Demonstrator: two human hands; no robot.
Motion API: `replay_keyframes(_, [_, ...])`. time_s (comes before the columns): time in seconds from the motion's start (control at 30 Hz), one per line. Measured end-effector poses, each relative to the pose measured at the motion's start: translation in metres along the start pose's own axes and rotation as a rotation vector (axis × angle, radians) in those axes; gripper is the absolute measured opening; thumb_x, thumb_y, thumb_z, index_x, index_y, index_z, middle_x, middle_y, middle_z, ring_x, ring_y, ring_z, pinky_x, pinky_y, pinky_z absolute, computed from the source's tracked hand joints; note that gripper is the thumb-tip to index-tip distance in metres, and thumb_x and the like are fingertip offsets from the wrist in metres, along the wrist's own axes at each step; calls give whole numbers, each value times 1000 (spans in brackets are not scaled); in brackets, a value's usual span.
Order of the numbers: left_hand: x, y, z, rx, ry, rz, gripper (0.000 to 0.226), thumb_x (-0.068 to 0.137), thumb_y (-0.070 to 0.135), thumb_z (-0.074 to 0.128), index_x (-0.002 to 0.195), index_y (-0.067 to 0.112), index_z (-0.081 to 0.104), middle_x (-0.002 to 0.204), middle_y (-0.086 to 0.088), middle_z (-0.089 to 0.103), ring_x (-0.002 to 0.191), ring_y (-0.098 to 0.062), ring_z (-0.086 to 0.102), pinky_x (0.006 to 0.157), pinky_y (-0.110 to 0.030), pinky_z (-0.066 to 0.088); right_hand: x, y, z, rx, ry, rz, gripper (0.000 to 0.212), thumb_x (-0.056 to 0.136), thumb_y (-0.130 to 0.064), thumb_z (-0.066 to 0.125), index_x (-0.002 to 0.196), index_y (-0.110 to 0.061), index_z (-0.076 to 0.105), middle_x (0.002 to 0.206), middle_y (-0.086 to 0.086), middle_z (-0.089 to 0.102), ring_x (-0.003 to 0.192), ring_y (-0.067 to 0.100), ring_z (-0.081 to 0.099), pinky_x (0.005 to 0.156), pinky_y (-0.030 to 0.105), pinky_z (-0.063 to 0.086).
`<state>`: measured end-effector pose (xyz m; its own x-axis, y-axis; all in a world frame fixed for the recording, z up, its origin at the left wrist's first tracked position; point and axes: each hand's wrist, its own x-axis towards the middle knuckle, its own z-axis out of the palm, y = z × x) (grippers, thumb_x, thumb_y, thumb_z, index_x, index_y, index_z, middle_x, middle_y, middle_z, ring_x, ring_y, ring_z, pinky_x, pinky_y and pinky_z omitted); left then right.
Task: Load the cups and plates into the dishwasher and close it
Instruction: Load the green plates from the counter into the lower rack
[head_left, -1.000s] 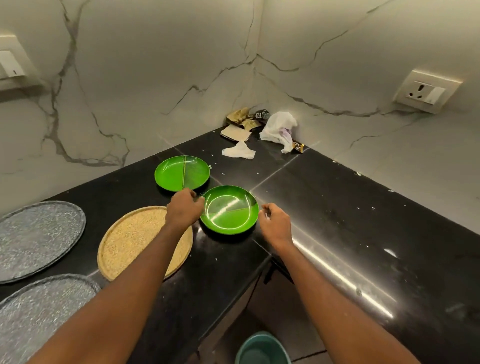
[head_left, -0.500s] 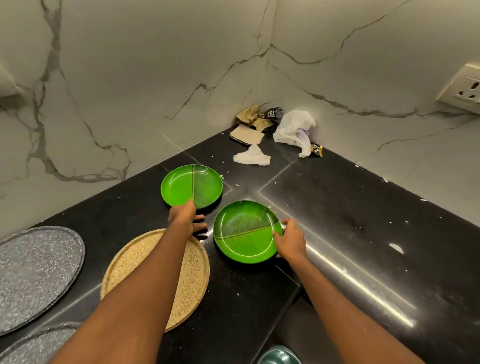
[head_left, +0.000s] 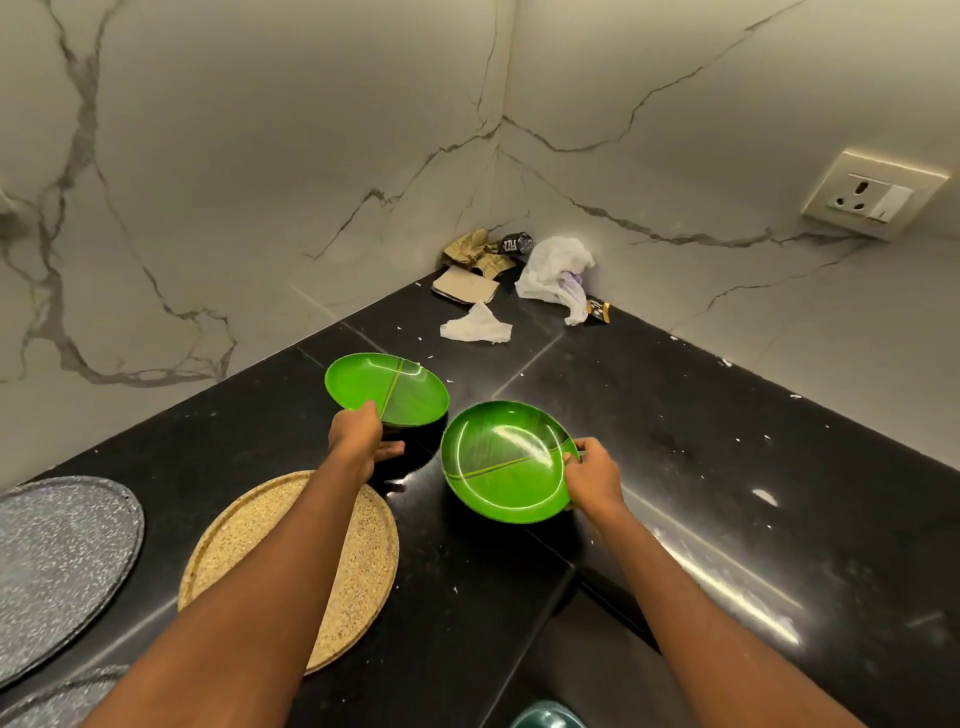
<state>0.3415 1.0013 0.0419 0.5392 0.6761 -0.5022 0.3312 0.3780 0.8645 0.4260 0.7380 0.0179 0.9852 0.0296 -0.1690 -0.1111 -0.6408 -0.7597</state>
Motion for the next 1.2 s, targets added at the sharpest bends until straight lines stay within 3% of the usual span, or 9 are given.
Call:
replay_keyframes(0.1, [-19, 2, 5, 76, 0, 54, 25, 93, 22, 42, 104, 3, 53, 105, -18, 61, 83, -38, 67, 53, -39, 59, -5, 4, -17, 80, 54, 12, 16, 91, -15, 53, 105, -14, 62, 104, 14, 67, 93, 36, 64, 76, 55, 54])
replay_keyframes(0.2, [-46, -5, 11, 218, -29, 114, 38, 88, 26, 41, 108, -2, 57, 108, -22, 62, 82, -40, 67, 58, -44, 59, -19, 12, -38, 131, 91, 1, 16, 91, -15, 53, 104, -15, 63, 103, 12, 67, 94, 35, 63, 78, 55, 54])
replay_keyframes(0.27, [-63, -11, 14, 328, -28, 154, 45, 87, 32, 37, 111, -1, 58, 109, -21, 63, 86, -42, 67, 72, -49, 59, -27, 19, -48, 143, 119, 6, 16, 92, -15, 53, 104, -16, 64, 103, 11, 67, 94, 33, 62, 78, 52, 54])
replay_keyframes(0.33, [-86, -21, 19, 448, 6, 222, 49, 89, 34, 33, 111, -1, 59, 113, -23, 63, 92, -43, 64, 86, -45, 53, -42, 31, -63, 167, 136, 15, 16, 92, -15, 53, 103, -17, 64, 101, 10, 67, 94, 32, 61, 78, 51, 54])
replay_keyframes(0.4, [-110, -33, 21, 547, 30, 296, 45, 94, 30, 32, 103, -3, 61, 110, -24, 64, 85, -40, 63, 83, -34, 46, -57, 44, -76, 182, 145, 15, 15, 93, -16, 53, 102, -18, 65, 99, 9, 68, 93, 31, 61, 79, 46, 54])
replay_keyframes(0.5, [-147, -55, 20, 642, 2, 359, 42, 94, 27, 32, 100, -3, 60, 98, -24, 68, 82, -39, 66, 85, -40, 50, -86, 69, -100, 182, 163, -4, 16, 94, -16, 53, 102, -17, 66, 100, 9, 69, 96, 30, 61, 78, 36, 48])
replay_keyframes(0.73, [-240, -112, -3, 711, -16, 491, 37, 98, 34, 41, 107, 5, 63, 104, -22, 66, 93, -38, 64, 85, -46, 53, -160, 121, -135, 210, 183, -41, 17, 94, -17, 55, 104, -15, 69, 101, 11, 71, 97, 31, 62, 78, 34, 45])
replay_keyframes(1.0, [-309, -153, -49, 759, -124, 481, 41, 98, 35, 43, 115, 2, 59, 111, -25, 62, 101, -40, 62, 86, -50, 53, -254, 157, -162, 195, 244, -10, 20, 96, -17, 53, 109, -9, 67, 111, 16, 68, 104, 34, 60, 84, 37, 45])
replay_keyframes(1.2, [-343, -183, -81, 837, -178, 508, 37, 96, 36, 48, 108, 3, 61, 104, -22, 66, 93, -38, 65, 82, -47, 55, -325, 178, -168, 194, 321, 14, 21, 96, -17, 52, 108, -10, 68, 106, 14, 69, 102, 33, 60, 83, 35, 44])
